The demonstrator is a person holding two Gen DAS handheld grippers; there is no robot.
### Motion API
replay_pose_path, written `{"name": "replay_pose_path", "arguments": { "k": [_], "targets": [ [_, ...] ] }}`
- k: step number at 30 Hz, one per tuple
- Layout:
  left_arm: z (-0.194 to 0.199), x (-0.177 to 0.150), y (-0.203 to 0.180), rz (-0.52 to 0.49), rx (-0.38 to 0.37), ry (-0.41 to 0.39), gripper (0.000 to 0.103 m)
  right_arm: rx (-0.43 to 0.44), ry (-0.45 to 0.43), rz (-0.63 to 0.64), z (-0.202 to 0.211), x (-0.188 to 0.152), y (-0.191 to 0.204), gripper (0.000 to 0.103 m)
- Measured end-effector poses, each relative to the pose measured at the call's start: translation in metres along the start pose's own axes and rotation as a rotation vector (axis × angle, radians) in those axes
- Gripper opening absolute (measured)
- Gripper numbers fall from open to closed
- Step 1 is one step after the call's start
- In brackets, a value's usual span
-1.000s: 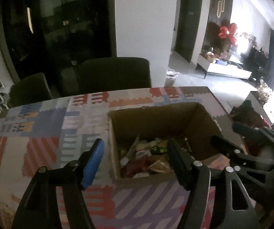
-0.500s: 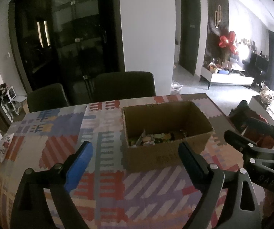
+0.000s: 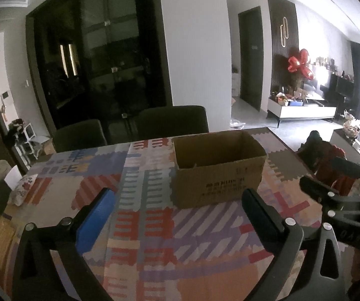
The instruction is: Organize snacks
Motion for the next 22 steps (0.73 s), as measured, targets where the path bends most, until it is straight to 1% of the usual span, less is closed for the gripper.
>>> {"name": "replay_pose_path", "arguments": {
  "k": [3, 7, 10, 18, 22],
  "targets": [
    [0.012, -0.011, 0.002, 0.023, -0.016, 0.009, 0.103, -0.023, -0.019, -0.002, 0.017, -0.006, 0.000, 0.085],
    [0.027, -0.019, 0.004, 0.046, -0.048, 0.011, 0.103, -0.026, -0.037, -0.003, 0.034, -0.009, 0.002, 0.085],
    [0.039, -0.020, 0.002, 0.047, -0.070, -0.004, 0.103, -0.021, -0.052, -0.006, 0.046, -0.013, 0.005, 0.085],
    [0.057, -0.020, 0.000, 0.030, -0.064, -0.052, 0.103, -0.021, -0.070, -0.016, 0.059, -0.016, 0.004, 0.085],
    [0.057, -0.020, 0.001, 0.032, -0.054, -0.051, 0.103, -0.025, -0.073, -0.015, 0.061, -0.017, 0.005, 0.085]
  ]
}}
Point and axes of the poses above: each gripper's, at about its wrist camera, not at the fingertips, and z roughly against the way its jaws point, y to its left, x to its top, the point moved 6 cm from there along -z, roughly the way its jaws point, and after that the axes turned 9 degrees about z, right-handed, at the moved point
